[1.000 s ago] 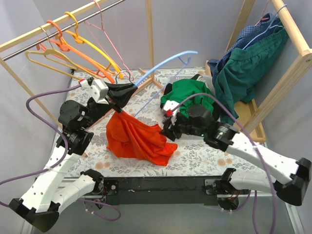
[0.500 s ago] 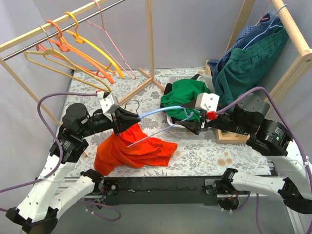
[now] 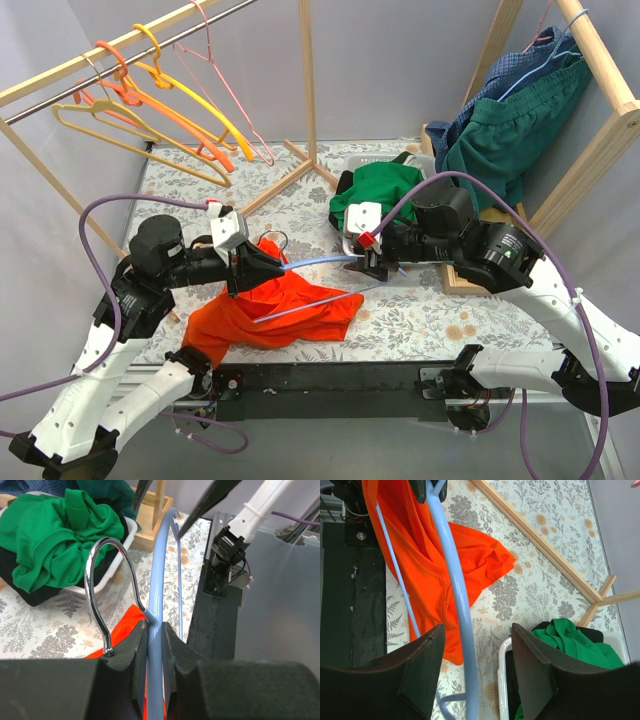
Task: Remove the t-shirt from the hanger
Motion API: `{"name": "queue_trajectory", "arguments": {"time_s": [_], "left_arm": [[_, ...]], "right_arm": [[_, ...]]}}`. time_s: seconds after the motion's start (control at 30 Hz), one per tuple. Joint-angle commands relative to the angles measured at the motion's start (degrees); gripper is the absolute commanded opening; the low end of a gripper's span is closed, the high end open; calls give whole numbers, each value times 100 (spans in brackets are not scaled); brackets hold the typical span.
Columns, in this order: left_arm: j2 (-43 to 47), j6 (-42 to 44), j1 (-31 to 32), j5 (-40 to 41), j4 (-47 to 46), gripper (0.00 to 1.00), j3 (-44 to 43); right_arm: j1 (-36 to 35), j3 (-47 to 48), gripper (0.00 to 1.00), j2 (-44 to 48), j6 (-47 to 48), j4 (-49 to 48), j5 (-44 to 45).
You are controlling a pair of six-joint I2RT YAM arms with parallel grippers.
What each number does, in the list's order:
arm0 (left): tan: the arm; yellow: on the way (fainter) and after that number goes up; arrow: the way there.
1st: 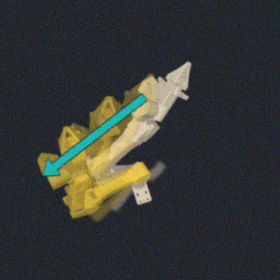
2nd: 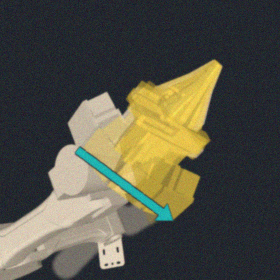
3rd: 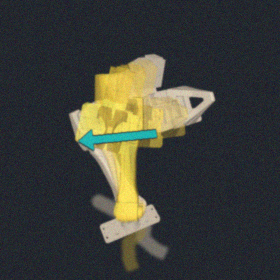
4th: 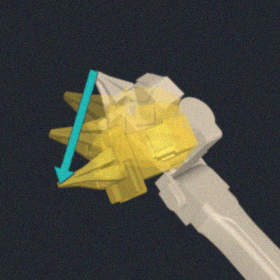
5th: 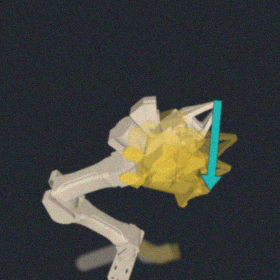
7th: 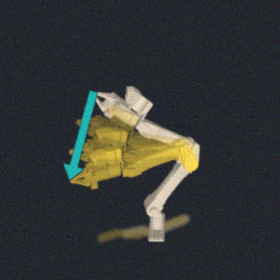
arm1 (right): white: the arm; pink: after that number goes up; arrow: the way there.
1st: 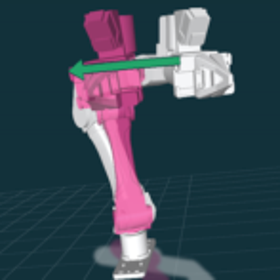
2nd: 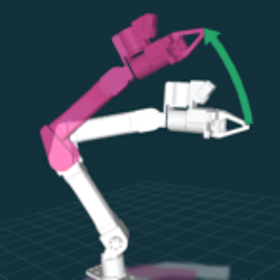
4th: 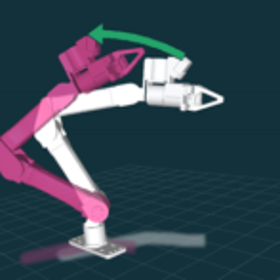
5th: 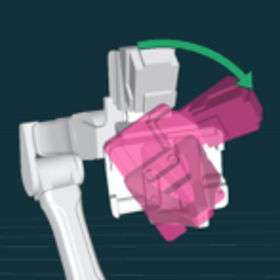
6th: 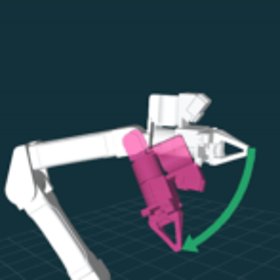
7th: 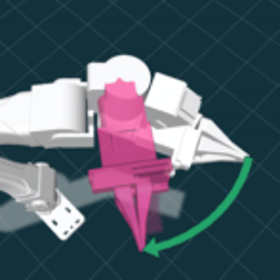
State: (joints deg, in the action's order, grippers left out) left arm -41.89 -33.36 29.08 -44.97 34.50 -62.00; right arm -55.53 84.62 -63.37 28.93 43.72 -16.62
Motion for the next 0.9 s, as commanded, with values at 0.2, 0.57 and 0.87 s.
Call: {"name": "queue_trajectory", "arguments": {"time_s": [0.2,0.57,0.87], "left_arm": [[181,251,-25,-267,232,0,-322],[172,515,-25,-12,663,0,-752],[313,524,-25,471,690,0,-779]], "right_arm": [[-28,37,54,-34,262,171,-438],[-28,-218,51,229,96,400,-623],[-20,-402,15,571,-80,382,-482]]}}
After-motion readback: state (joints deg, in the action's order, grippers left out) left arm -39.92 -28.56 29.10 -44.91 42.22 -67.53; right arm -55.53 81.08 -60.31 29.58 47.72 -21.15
